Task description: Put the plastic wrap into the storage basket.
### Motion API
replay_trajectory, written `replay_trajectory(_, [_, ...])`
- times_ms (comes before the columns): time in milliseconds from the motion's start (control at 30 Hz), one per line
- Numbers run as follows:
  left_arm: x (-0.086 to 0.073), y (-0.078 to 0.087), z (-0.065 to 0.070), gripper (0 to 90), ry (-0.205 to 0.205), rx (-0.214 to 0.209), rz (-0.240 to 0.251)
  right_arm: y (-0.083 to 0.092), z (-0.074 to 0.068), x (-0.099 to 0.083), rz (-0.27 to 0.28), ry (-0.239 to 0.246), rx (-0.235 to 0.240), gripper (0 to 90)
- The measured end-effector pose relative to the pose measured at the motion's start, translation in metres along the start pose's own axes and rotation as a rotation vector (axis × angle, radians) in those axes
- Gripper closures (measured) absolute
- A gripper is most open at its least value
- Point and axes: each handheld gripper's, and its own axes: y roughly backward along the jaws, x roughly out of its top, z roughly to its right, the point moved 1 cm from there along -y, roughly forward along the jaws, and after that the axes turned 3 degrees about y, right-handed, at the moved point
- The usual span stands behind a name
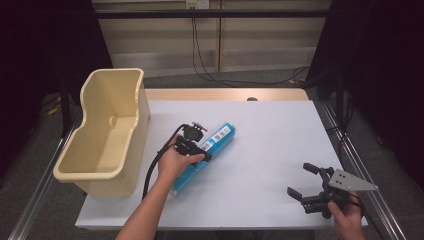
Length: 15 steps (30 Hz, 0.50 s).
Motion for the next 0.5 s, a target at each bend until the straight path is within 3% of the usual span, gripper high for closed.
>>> replay_trajectory(67, [0.0014, -0.0028, 0.0012, 28.6, 0.016, -0.008, -0.021, 0.0002, 0.0003, -0.0001, -0.001, 0.001, 0.0, 0.0])
replay_trajectory(133, [0.0028, -0.0047, 0.0023, 30.9, 0.007, 0.0, -0.027, 0.0007, 0.0004, -0.0001, -0.001, 0.001, 0.0, 0.0])
replay_trajectory(367, [0.0046, -0.0084, 0.0019, 30.8, 0.034, 0.003, -0.047, 0.0005, 0.0006, -0.0003, 0.0, 0.002, -0.002, 0.0])
replay_trajectory(500, [0.0058, -0.0101, 0.0037, 30.9, 0.016, 0.017, -0.064, 0.0002, -0.0002, 0.0, -0.003, 0.006, -0.001, 0.0])
